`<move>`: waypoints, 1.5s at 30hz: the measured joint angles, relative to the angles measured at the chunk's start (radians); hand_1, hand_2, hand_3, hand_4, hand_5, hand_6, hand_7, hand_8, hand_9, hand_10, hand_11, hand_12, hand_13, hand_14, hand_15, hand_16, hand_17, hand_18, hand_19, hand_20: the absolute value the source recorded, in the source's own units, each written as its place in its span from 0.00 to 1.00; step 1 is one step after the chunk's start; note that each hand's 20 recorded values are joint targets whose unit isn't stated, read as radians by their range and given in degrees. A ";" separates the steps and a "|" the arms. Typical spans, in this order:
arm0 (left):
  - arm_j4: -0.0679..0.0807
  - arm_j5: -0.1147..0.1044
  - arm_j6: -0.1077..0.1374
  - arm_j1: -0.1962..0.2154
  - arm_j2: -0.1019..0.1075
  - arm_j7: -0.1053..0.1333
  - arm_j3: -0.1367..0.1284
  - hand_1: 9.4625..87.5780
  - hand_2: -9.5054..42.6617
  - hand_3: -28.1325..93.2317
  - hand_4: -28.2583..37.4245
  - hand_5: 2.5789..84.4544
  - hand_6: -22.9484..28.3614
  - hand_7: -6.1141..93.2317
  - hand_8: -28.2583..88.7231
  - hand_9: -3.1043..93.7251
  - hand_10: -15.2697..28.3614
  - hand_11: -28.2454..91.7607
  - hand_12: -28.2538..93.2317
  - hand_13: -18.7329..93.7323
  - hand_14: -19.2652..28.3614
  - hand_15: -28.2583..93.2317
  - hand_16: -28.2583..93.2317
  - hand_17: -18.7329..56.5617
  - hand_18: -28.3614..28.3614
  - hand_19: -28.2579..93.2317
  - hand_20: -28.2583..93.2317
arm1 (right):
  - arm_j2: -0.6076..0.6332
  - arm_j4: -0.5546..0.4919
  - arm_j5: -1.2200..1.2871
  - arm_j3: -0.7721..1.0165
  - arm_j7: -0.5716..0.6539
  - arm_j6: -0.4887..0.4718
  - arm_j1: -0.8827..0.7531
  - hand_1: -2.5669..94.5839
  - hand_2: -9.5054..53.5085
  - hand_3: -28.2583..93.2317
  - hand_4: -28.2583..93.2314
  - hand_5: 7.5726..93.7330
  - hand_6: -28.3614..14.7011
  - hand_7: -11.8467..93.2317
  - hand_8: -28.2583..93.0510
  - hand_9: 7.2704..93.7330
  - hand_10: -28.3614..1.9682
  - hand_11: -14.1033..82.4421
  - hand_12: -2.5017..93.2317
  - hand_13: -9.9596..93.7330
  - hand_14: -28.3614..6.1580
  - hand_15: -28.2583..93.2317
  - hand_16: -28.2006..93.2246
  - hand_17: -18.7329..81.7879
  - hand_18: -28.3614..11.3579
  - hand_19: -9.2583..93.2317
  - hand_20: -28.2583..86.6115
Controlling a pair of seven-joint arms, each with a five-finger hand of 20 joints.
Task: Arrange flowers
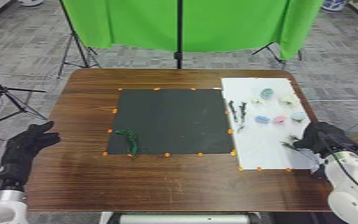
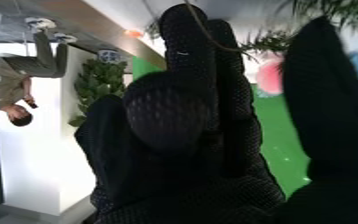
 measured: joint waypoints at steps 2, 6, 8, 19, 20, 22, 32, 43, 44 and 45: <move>0.000 0.000 0.000 0.000 0.000 0.000 0.000 0.19 0.66 0.71 0.00 0.58 0.58 0.15 0.19 0.57 0.71 0.42 0.34 0.54 0.82 0.44 0.22 0.40 0.75 0.37 0.42 | 0.005 0.008 -0.030 -0.025 0.007 0.032 0.006 0.61 0.00 0.65 0.07 0.83 0.64 0.35 0.34 0.93 0.60 0.48 0.36 0.97 0.77 0.73 0.52 0.81 0.34 1.00 0.76; 0.000 0.001 0.000 0.000 0.000 -0.002 0.000 0.19 0.65 0.71 0.00 0.58 0.58 0.15 0.19 0.57 0.71 0.42 0.34 0.54 0.82 0.44 0.22 0.40 0.75 0.37 0.42 | 0.009 0.033 -0.061 -0.066 0.021 0.126 0.018 0.62 0.00 0.68 0.06 0.87 0.66 0.39 0.34 0.95 0.61 0.53 0.34 0.99 0.79 0.72 0.52 0.83 0.36 1.00 0.77; -0.001 0.001 -0.001 0.000 0.000 -0.002 0.000 0.19 0.64 0.71 0.00 0.58 0.58 0.15 0.19 0.57 0.71 0.42 0.34 0.54 0.82 0.45 0.22 0.40 0.75 0.37 0.42 | 0.009 0.037 -0.059 -0.069 0.028 0.156 0.018 0.63 0.00 0.69 0.06 0.87 0.65 0.39 0.34 0.96 0.61 0.54 0.34 1.00 0.79 0.72 0.52 0.84 0.35 1.00 0.77; -0.008 0.002 -0.001 0.008 0.000 -0.011 -0.003 0.20 0.60 0.71 0.00 0.58 0.59 0.15 0.19 0.56 0.71 0.42 0.34 0.54 0.82 0.44 0.23 0.40 0.75 0.37 0.42 | -0.042 -0.101 0.082 -0.067 0.095 0.348 0.079 0.64 0.00 0.68 0.09 0.89 0.63 0.38 0.35 0.97 0.58 0.54 0.32 1.00 0.80 0.72 0.52 0.85 0.37 1.00 0.77; -0.008 0.002 -0.001 0.008 0.000 -0.013 -0.003 0.20 0.60 0.71 0.00 0.58 0.59 0.15 0.19 0.56 0.71 0.42 0.34 0.54 0.82 0.44 0.23 0.40 0.75 0.37 0.42 | -0.050 -0.116 0.082 -0.091 0.095 0.358 0.107 0.64 0.00 0.68 0.09 0.89 0.63 0.38 0.35 0.97 0.58 0.54 0.32 1.00 0.80 0.72 0.51 0.85 0.37 1.00 0.77; -0.008 0.003 -0.002 0.008 0.000 -0.015 -0.004 0.20 0.60 0.71 0.00 0.58 0.59 0.15 0.19 0.56 0.71 0.42 0.34 0.54 0.82 0.44 0.23 0.40 0.75 0.37 0.42 | -0.068 -0.140 0.081 -0.154 0.093 0.359 0.176 0.64 0.00 0.68 0.10 0.89 0.63 0.37 0.35 0.98 0.57 0.54 0.31 1.00 0.80 0.73 0.51 0.86 0.38 1.00 0.77; -0.008 0.006 -0.014 0.007 0.003 -0.028 -0.003 0.19 0.60 0.72 0.00 0.58 0.59 0.15 0.19 0.56 0.71 0.42 0.34 0.54 0.82 0.44 0.23 0.39 0.75 0.37 0.42 | -0.255 -0.103 0.127 -0.498 0.053 0.354 0.512 0.64 0.00 0.68 0.11 0.89 0.62 0.37 0.36 0.98 0.57 0.55 0.31 1.00 0.81 0.74 0.50 0.87 0.38 1.00 0.77; -0.008 0.009 -0.022 0.005 0.005 -0.042 -0.001 0.19 0.56 0.73 0.00 0.57 0.60 0.14 0.19 0.56 0.71 0.42 0.34 0.54 0.82 0.44 0.23 0.39 0.75 0.37 0.42 | -0.451 0.073 0.276 -0.749 0.038 0.332 0.691 0.64 0.00 0.67 0.12 0.89 0.61 0.38 0.36 0.98 0.56 0.55 0.30 1.00 0.81 0.74 0.49 0.87 0.39 1.00 0.76; -0.008 0.009 -0.022 0.004 0.005 -0.044 -0.001 0.19 0.56 0.73 0.00 0.57 0.60 0.14 0.19 0.56 0.71 0.42 0.34 0.54 0.82 0.44 0.23 0.39 0.75 0.37 0.42 | -0.459 0.081 0.285 -0.761 0.039 0.331 0.697 0.64 0.00 0.67 0.12 0.89 0.61 0.38 0.36 0.98 0.56 0.55 0.30 1.00 0.81 0.74 0.49 0.87 0.39 1.00 0.76; -0.008 0.010 -0.022 0.004 0.006 -0.046 -0.001 0.19 0.55 0.73 0.00 0.57 0.60 0.14 0.19 0.56 0.71 0.42 0.34 0.54 0.82 0.44 0.23 0.39 0.75 0.37 0.42 | -0.467 0.085 0.300 -0.770 0.040 0.331 0.702 0.64 0.00 0.67 0.12 0.89 0.61 0.38 0.36 0.98 0.56 0.55 0.30 1.00 0.81 0.74 0.49 0.87 0.39 1.00 0.76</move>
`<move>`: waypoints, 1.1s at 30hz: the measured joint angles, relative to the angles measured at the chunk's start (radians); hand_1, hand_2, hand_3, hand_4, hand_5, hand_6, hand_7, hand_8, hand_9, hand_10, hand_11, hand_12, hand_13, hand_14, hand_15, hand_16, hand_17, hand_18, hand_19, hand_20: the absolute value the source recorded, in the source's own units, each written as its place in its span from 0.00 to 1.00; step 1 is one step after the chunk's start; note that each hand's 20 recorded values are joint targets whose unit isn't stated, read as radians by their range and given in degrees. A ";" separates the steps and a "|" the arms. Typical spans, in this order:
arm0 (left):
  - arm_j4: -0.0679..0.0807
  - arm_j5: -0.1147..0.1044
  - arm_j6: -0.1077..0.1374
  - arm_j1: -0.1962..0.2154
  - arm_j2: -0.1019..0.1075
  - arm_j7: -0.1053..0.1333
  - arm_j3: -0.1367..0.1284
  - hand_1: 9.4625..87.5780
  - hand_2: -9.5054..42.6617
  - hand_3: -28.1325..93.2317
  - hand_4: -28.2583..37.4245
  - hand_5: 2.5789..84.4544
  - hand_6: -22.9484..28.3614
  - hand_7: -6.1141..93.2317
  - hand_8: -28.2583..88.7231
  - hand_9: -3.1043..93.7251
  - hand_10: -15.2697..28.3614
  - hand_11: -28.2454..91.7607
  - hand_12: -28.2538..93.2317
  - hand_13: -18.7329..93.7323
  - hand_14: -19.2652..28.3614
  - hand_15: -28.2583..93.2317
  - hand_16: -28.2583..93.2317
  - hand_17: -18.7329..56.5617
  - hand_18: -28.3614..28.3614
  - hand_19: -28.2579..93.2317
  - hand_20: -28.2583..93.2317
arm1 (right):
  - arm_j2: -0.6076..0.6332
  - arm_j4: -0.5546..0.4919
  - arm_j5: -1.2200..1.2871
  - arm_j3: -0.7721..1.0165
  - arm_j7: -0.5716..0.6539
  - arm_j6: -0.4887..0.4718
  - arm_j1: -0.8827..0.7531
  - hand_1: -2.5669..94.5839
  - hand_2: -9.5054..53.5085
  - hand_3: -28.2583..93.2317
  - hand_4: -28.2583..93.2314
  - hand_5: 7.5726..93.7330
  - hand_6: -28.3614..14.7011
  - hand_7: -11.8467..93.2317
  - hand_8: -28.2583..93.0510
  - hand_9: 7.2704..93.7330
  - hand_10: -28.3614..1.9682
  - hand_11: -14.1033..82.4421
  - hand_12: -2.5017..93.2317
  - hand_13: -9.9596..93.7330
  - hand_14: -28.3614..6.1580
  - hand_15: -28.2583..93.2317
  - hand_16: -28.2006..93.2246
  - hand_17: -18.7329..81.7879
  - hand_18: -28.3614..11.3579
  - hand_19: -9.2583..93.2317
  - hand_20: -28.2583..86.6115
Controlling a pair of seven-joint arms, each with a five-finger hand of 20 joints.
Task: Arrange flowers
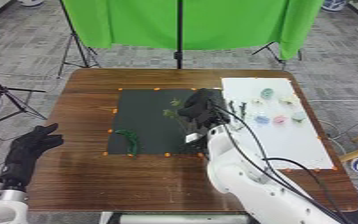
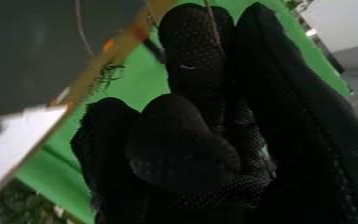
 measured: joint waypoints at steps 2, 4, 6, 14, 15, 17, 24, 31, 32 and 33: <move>0.000 0.001 0.000 0.000 0.000 -0.003 0.000 0.19 0.55 0.73 0.00 0.57 0.60 0.14 0.19 0.56 0.71 0.42 0.34 0.54 0.82 0.44 0.23 0.39 0.75 0.37 0.42 | -0.010 0.007 0.043 -0.017 0.001 0.000 0.009 0.64 0.00 0.67 0.12 0.89 0.61 0.38 0.36 0.98 0.56 0.55 0.30 1.00 0.81 0.73 0.49 0.87 0.40 1.00 0.75; 0.000 0.003 -0.002 0.000 0.000 -0.006 0.000 0.19 0.54 0.73 0.00 0.57 0.60 0.14 0.19 0.56 0.71 0.42 0.34 0.54 0.82 0.44 0.23 0.39 0.75 0.37 0.42 | -0.015 0.014 0.071 -0.034 0.003 0.000 0.018 0.64 0.00 0.67 0.12 0.89 0.61 0.38 0.36 0.98 0.56 0.55 0.30 1.00 0.81 0.73 0.48 0.87 0.40 1.00 0.75; 0.000 0.004 -0.003 0.000 0.001 -0.008 0.000 0.20 0.53 0.74 0.00 0.57 0.60 0.14 0.19 0.56 0.71 0.42 0.34 0.54 0.82 0.44 0.23 0.39 0.75 0.37 0.42 | -0.021 0.028 0.078 -0.059 0.006 0.000 0.027 0.64 0.00 0.67 0.13 0.88 0.61 0.39 0.36 0.98 0.56 0.55 0.29 1.00 0.80 0.73 0.48 0.87 0.41 1.00 0.73; -0.001 0.013 -0.013 -0.001 0.001 -0.022 0.000 0.21 0.51 0.74 0.00 0.57 0.60 0.14 0.19 0.55 0.71 0.42 0.34 0.53 0.82 0.44 0.23 0.39 0.75 0.37 0.41 | -0.052 0.065 0.118 -0.085 0.018 0.008 0.030 0.65 0.00 0.66 0.13 0.88 0.60 0.39 0.36 0.99 0.56 0.52 0.27 1.00 0.79 0.72 0.44 0.89 0.47 1.00 0.64; -0.001 0.014 -0.014 -0.001 0.001 -0.023 0.000 0.21 0.51 0.74 0.00 0.57 0.60 0.14 0.19 0.55 0.71 0.42 0.34 0.53 0.82 0.44 0.23 0.39 0.75 0.37 0.41 | -0.056 0.071 0.122 -0.088 0.018 0.013 0.031 0.65 0.00 0.66 0.13 0.87 0.60 0.39 0.35 0.99 0.56 0.52 0.27 1.00 0.79 0.72 0.44 0.89 0.48 1.00 0.63; -0.001 0.016 -0.018 -0.003 0.001 -0.026 0.001 0.21 0.51 0.74 0.00 0.57 0.60 0.14 0.19 0.55 0.71 0.42 0.34 0.53 0.82 0.44 0.23 0.39 0.75 0.37 0.41 | -0.063 0.081 0.137 -0.091 0.020 0.027 0.031 0.65 0.00 0.66 0.13 0.87 0.59 0.39 0.35 1.00 0.56 0.51 0.27 1.00 0.78 0.72 0.43 0.90 0.50 1.00 0.59; -0.001 0.019 -0.025 -0.004 0.002 -0.037 0.002 0.21 0.50 0.74 0.00 0.57 0.60 0.14 0.19 0.55 0.71 0.42 0.34 0.53 0.82 0.44 0.23 0.39 0.75 0.37 0.41 | -0.078 0.092 0.221 -0.091 0.021 0.090 0.031 0.65 0.00 0.66 0.13 0.87 0.59 0.38 0.35 1.00 0.55 0.48 0.26 1.00 0.78 0.70 0.42 0.91 0.53 0.98 0.55; -0.001 0.020 -0.032 -0.005 0.003 -0.043 0.001 0.21 0.49 0.75 0.00 0.57 0.60 0.14 0.19 0.55 0.71 0.42 0.34 0.53 0.83 0.44 0.23 0.39 0.75 0.37 0.41 | -0.084 0.095 0.232 -0.091 0.021 0.089 0.031 0.64 0.00 0.66 0.13 0.86 0.58 0.37 0.35 0.99 0.54 0.47 0.26 1.00 0.78 0.69 0.41 0.91 0.54 0.96 0.54; -0.001 0.020 -0.033 -0.005 0.003 -0.043 0.001 0.21 0.48 0.75 0.00 0.57 0.60 0.14 0.19 0.55 0.71 0.42 0.34 0.53 0.83 0.44 0.23 0.39 0.75 0.37 0.41 | -0.084 0.096 0.233 -0.091 0.021 0.089 0.031 0.63 0.00 0.66 0.13 0.86 0.58 0.37 0.35 0.99 0.54 0.47 0.26 1.00 0.78 0.68 0.41 0.91 0.54 0.96 0.54; -0.001 0.020 -0.033 -0.005 0.003 -0.043 0.001 0.21 0.48 0.75 0.00 0.57 0.60 0.14 0.19 0.55 0.71 0.42 0.34 0.53 0.82 0.44 0.23 0.39 0.75 0.38 0.41 | -0.085 0.097 0.234 -0.091 0.021 0.089 0.031 0.63 0.00 0.66 0.13 0.86 0.58 0.37 0.35 0.99 0.54 0.47 0.26 1.00 0.78 0.68 0.41 0.91 0.54 0.96 0.54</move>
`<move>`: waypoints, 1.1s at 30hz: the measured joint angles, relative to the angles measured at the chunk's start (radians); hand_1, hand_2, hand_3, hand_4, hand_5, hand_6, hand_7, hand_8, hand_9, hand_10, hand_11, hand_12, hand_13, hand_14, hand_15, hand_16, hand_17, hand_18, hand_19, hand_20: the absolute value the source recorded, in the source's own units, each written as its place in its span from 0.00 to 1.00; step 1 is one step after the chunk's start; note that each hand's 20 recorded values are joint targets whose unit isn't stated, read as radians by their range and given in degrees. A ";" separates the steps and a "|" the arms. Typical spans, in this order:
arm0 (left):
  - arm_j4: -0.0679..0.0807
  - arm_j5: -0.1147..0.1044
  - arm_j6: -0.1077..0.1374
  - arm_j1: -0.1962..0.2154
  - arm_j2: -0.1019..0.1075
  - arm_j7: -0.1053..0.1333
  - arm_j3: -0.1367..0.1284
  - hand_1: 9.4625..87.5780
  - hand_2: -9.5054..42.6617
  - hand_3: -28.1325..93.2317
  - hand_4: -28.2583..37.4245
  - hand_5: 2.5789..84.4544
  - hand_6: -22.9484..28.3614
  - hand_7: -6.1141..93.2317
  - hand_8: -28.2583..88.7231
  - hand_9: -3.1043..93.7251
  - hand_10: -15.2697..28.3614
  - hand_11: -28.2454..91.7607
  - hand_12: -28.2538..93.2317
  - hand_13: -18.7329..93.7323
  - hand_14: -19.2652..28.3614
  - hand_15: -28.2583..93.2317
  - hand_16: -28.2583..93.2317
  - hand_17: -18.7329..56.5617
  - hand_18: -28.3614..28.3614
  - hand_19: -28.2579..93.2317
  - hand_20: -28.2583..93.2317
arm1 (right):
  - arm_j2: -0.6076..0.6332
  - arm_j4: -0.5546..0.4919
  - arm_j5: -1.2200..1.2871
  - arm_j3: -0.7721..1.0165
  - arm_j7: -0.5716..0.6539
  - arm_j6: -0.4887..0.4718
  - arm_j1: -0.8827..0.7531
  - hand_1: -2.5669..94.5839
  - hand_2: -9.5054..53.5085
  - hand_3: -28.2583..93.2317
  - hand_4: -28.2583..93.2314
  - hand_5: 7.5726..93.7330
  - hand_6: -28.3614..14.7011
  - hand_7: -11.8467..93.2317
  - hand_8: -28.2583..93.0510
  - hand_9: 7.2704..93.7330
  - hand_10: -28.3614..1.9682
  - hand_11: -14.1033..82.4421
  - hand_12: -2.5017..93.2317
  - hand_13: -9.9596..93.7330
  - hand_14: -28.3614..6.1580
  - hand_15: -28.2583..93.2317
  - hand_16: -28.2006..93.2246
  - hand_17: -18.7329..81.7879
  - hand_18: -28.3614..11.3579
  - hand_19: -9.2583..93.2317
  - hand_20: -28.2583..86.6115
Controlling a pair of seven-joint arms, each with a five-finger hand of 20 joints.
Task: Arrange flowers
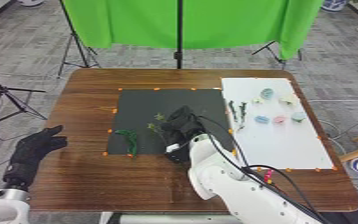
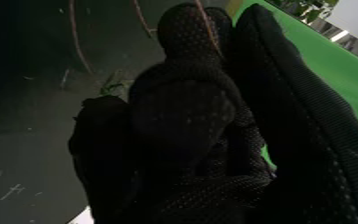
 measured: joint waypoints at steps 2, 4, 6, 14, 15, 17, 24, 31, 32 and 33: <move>0.000 0.000 -0.001 0.000 0.000 0.000 0.000 0.21 0.47 0.75 0.00 0.57 0.60 0.14 0.19 0.55 0.71 0.42 0.34 0.53 0.83 0.44 0.23 0.39 0.75 0.38 0.41 | -0.001 0.003 0.002 -0.001 -0.001 0.000 0.000 0.63 0.00 0.66 0.13 0.86 0.58 0.37 0.35 0.99 0.54 0.46 0.26 1.00 0.78 0.68 0.41 0.91 0.54 0.95 0.54; 0.000 0.001 -0.002 0.000 0.000 -0.001 -0.001 0.21 0.46 0.75 0.00 0.57 0.60 0.14 0.19 0.55 0.71 0.42 0.34 0.53 0.83 0.44 0.23 0.39 0.75 0.38 0.41 | -0.001 0.004 0.003 -0.001 -0.002 0.001 0.000 0.63 0.00 0.66 0.13 0.86 0.58 0.36 0.35 0.99 0.53 0.46 0.26 1.00 0.78 0.67 0.41 0.91 0.54 0.95 0.54; 0.000 0.001 -0.002 0.000 0.000 -0.001 -0.001 0.21 0.44 0.75 0.00 0.56 0.60 0.14 0.19 0.55 0.71 0.42 0.34 0.53 0.83 0.44 0.23 0.38 0.75 0.38 0.41 | -0.002 0.005 0.003 -0.002 -0.003 0.002 0.000 0.62 0.00 0.66 0.14 0.85 0.58 0.36 0.35 0.99 0.53 0.46 0.26 1.00 0.78 0.67 0.41 0.91 0.54 0.95 0.54; -0.001 0.005 -0.005 0.000 -0.001 -0.006 -0.002 0.22 0.43 0.75 0.00 0.56 0.61 0.14 0.19 0.55 0.71 0.42 0.34 0.53 0.82 0.44 0.23 0.38 0.75 0.38 0.41 | -0.003 0.011 0.008 -0.002 -0.009 0.002 0.000 0.60 0.00 0.64 0.15 0.84 0.56 0.34 0.34 0.98 0.51 0.44 0.25 1.00 0.77 0.66 0.42 0.90 0.55 0.94 0.54; -0.001 0.005 -0.006 0.000 -0.001 -0.007 -0.002 0.22 0.43 0.75 0.00 0.56 0.60 0.14 0.19 0.55 0.71 0.42 0.34 0.53 0.83 0.44 0.23 0.38 0.75 0.38 0.41 | -0.003 0.011 0.008 -0.002 -0.010 0.002 0.000 0.59 0.00 0.64 0.15 0.84 0.56 0.33 0.34 0.98 0.51 0.44 0.25 1.00 0.76 0.66 0.42 0.90 0.55 0.94 0.54; -0.001 0.005 -0.007 0.000 -0.001 -0.009 -0.002 0.22 0.42 0.75 0.00 0.56 0.60 0.14 0.19 0.54 0.71 0.42 0.34 0.53 0.83 0.44 0.23 0.38 0.75 0.38 0.41 | -0.003 0.012 0.008 -0.002 -0.012 0.003 0.000 0.59 0.00 0.64 0.15 0.84 0.56 0.33 0.34 0.98 0.51 0.43 0.25 1.00 0.76 0.65 0.42 0.90 0.55 0.93 0.54; -0.002 0.007 -0.010 0.000 -0.001 -0.011 -0.003 0.22 0.42 0.75 0.00 0.56 0.60 0.14 0.19 0.54 0.71 0.42 0.34 0.53 0.83 0.44 0.23 0.38 0.75 0.38 0.41 | -0.003 0.013 0.003 -0.002 -0.018 0.003 0.000 0.58 0.00 0.64 0.16 0.84 0.56 0.32 0.34 0.98 0.50 0.42 0.25 1.00 0.76 0.65 0.42 0.90 0.55 0.93 0.54; -0.002 0.007 -0.012 0.000 -0.001 -0.012 -0.004 0.22 0.41 0.75 0.00 0.56 0.61 0.14 0.19 0.54 0.71 0.42 0.34 0.53 0.83 0.44 0.23 0.38 0.76 0.38 0.41 | -0.003 0.014 -0.013 -0.002 -0.022 0.003 -0.001 0.56 0.00 0.66 0.15 0.84 0.55 0.31 0.34 0.97 0.49 0.41 0.25 1.00 0.75 0.64 0.42 0.90 0.55 0.92 0.54; -0.002 0.007 -0.013 0.000 -0.001 -0.013 -0.004 0.22 0.41 0.75 0.00 0.56 0.61 0.14 0.19 0.54 0.71 0.42 0.34 0.53 0.83 0.44 0.23 0.38 0.76 0.38 0.41 | -0.003 0.014 -0.014 -0.002 -0.022 0.003 -0.001 0.56 0.00 0.66 0.15 0.84 0.55 0.31 0.34 0.97 0.49 0.41 0.25 1.00 0.75 0.64 0.42 0.90 0.55 0.92 0.54; -0.003 0.007 -0.013 0.000 -0.001 -0.013 -0.004 0.22 0.41 0.75 0.00 0.56 0.60 0.14 0.19 0.54 0.71 0.42 0.34 0.53 0.83 0.44 0.23 0.38 0.76 0.38 0.41 | -0.003 0.014 -0.014 -0.002 -0.023 0.003 -0.001 0.55 0.00 0.66 0.15 0.84 0.55 0.31 0.34 0.97 0.49 0.41 0.25 1.00 0.75 0.64 0.42 0.90 0.55 0.92 0.54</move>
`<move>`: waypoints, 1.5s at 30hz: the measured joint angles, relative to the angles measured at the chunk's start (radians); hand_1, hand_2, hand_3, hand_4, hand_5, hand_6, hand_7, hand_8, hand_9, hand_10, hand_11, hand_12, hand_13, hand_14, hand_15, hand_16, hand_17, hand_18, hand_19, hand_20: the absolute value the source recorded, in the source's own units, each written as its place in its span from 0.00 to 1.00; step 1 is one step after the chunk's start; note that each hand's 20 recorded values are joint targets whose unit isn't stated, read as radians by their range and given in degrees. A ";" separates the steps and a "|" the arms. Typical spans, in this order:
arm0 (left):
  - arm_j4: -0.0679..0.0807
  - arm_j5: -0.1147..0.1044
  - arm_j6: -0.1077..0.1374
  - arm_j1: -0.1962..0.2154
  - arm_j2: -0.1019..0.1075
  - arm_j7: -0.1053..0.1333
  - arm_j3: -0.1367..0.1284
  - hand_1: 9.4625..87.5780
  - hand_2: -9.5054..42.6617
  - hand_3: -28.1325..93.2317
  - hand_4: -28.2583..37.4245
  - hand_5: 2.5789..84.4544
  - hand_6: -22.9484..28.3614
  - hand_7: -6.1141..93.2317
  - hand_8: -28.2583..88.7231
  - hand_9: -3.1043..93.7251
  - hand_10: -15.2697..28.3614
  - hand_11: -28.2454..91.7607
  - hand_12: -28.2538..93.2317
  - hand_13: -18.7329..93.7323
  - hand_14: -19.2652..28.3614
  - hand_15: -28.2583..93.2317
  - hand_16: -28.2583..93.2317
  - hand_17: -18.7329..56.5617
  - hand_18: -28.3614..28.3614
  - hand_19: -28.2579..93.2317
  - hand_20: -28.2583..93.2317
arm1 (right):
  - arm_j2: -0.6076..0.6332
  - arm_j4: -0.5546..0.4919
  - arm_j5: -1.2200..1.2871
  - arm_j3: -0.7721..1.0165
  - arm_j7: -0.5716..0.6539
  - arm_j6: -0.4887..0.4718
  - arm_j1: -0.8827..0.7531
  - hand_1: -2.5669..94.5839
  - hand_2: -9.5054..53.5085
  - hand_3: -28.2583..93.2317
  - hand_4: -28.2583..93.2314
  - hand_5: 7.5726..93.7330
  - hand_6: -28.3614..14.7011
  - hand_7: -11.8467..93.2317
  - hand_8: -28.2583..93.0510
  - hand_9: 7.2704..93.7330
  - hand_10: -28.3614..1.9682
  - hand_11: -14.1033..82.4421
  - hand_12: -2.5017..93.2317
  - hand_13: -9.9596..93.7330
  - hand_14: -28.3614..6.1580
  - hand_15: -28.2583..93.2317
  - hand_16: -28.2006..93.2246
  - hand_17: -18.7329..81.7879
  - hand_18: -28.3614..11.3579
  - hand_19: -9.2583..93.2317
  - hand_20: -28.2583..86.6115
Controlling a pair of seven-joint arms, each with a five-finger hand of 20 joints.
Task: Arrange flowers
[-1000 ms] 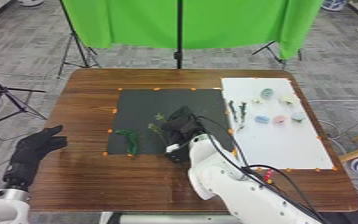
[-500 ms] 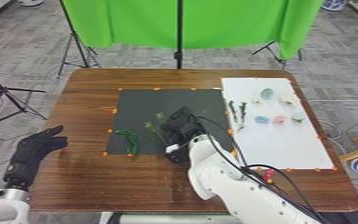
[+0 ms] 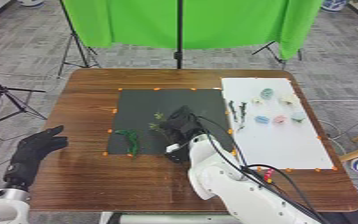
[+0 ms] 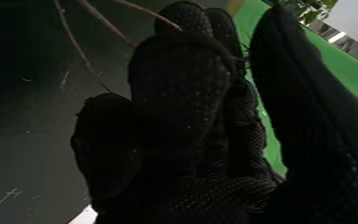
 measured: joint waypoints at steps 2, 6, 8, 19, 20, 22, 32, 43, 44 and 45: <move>-0.001 0.000 0.000 0.001 0.000 0.000 -0.001 0.22 0.41 0.75 0.00 0.56 0.60 0.14 0.19 0.54 0.71 0.42 0.34 0.53 0.83 0.44 0.23 0.38 0.76 0.38 0.41 | 0.000 0.000 0.000 0.000 0.000 0.000 0.000 0.55 0.00 0.67 0.14 0.84 0.55 0.30 0.34 0.97 0.49 0.41 0.25 1.00 0.75 0.64 0.42 0.91 0.55 0.92 0.54; -0.001 0.000 -0.002 0.001 0.000 -0.001 -0.003 0.23 0.41 0.75 0.00 0.56 0.61 0.14 0.19 0.54 0.71 0.42 0.34 0.53 0.83 0.44 0.23 0.38 0.76 0.38 0.41 | -0.001 0.000 0.004 0.003 0.000 0.001 -0.002 0.55 0.00 0.67 0.14 0.83 0.54 0.30 0.33 0.97 0.48 0.41 0.25 1.00 0.74 0.64 0.42 0.91 0.56 0.91 0.54; -0.001 0.001 -0.003 0.001 0.000 -0.001 -0.003 0.23 0.41 0.75 0.00 0.56 0.61 0.14 0.19 0.54 0.70 0.42 0.34 0.53 0.83 0.44 0.23 0.38 0.76 0.38 0.41 | -0.001 0.000 0.011 0.006 0.000 0.001 -0.002 0.54 0.00 0.68 0.14 0.83 0.54 0.30 0.33 0.97 0.48 0.41 0.24 1.00 0.73 0.63 0.42 0.91 0.56 0.91 0.54; -0.002 0.002 -0.006 0.001 0.000 -0.004 -0.004 0.23 0.40 0.75 0.00 0.56 0.61 0.14 0.19 0.54 0.71 0.42 0.34 0.53 0.83 0.44 0.23 0.38 0.76 0.38 0.41 | -0.005 -0.003 0.049 0.005 0.001 0.014 -0.006 0.53 0.00 0.70 0.13 0.82 0.51 0.27 0.32 0.96 0.46 0.38 0.23 1.00 0.71 0.61 0.40 0.92 0.59 0.86 0.52; -0.002 0.002 -0.006 0.001 -0.001 -0.005 -0.004 0.23 0.40 0.75 0.00 0.56 0.61 0.14 0.19 0.54 0.71 0.42 0.34 0.53 0.83 0.44 0.23 0.38 0.76 0.38 0.41 | -0.006 -0.003 0.058 0.005 0.001 0.018 -0.006 0.53 0.00 0.70 0.13 0.81 0.51 0.26 0.31 0.96 0.46 0.38 0.23 1.00 0.71 0.61 0.40 0.92 0.59 0.86 0.52; -0.002 0.003 -0.007 0.001 -0.001 -0.006 -0.004 0.23 0.40 0.75 0.00 0.56 0.61 0.14 0.19 0.54 0.71 0.42 0.34 0.53 0.83 0.44 0.23 0.38 0.76 0.38 0.41 | -0.008 -0.003 0.077 0.006 0.002 0.025 -0.008 0.52 0.00 0.71 0.13 0.81 0.50 0.25 0.30 0.95 0.45 0.37 0.23 1.00 0.71 0.60 0.40 0.92 0.59 0.85 0.52; -0.003 0.003 -0.009 0.002 -0.001 -0.011 -0.005 0.23 0.40 0.75 0.01 0.56 0.61 0.14 0.19 0.54 0.71 0.42 0.34 0.53 0.83 0.44 0.23 0.38 0.76 0.38 0.41 | -0.017 -0.007 0.123 0.012 0.002 0.043 -0.019 0.47 0.00 0.75 0.13 0.69 0.51 0.24 0.18 0.90 0.38 0.32 0.20 1.00 0.69 0.56 0.39 0.93 0.58 0.80 0.53; -0.004 0.003 -0.011 0.002 -0.001 -0.017 -0.007 0.23 0.40 0.75 0.01 0.56 0.60 0.14 0.19 0.54 0.71 0.42 0.34 0.53 0.83 0.44 0.23 0.38 0.76 0.38 0.41 | -0.017 -0.017 0.119 0.033 0.001 0.040 -0.043 0.41 0.02 0.75 0.14 0.74 0.63 0.27 0.16 0.80 0.38 0.31 0.20 1.00 0.63 0.53 0.45 0.89 0.52 0.82 0.57; -0.004 0.003 -0.012 0.002 -0.001 -0.017 -0.007 0.23 0.40 0.75 0.01 0.56 0.60 0.14 0.19 0.54 0.71 0.42 0.34 0.53 0.83 0.44 0.23 0.38 0.76 0.38 0.41 | -0.017 -0.018 0.117 0.034 0.000 0.038 -0.045 0.41 0.03 0.75 0.14 0.74 0.64 0.27 0.16 0.80 0.38 0.31 0.20 1.00 0.63 0.53 0.45 0.89 0.51 0.82 0.57; -0.004 0.003 -0.012 0.002 -0.001 -0.017 -0.008 0.23 0.40 0.75 0.01 0.56 0.60 0.14 0.19 0.54 0.71 0.42 0.34 0.53 0.83 0.44 0.23 0.38 0.76 0.38 0.41 | -0.016 -0.018 0.115 0.035 -0.002 0.037 -0.046 0.41 0.03 0.75 0.14 0.75 0.64 0.27 0.16 0.79 0.38 0.31 0.20 1.00 0.63 0.52 0.46 0.88 0.51 0.83 0.57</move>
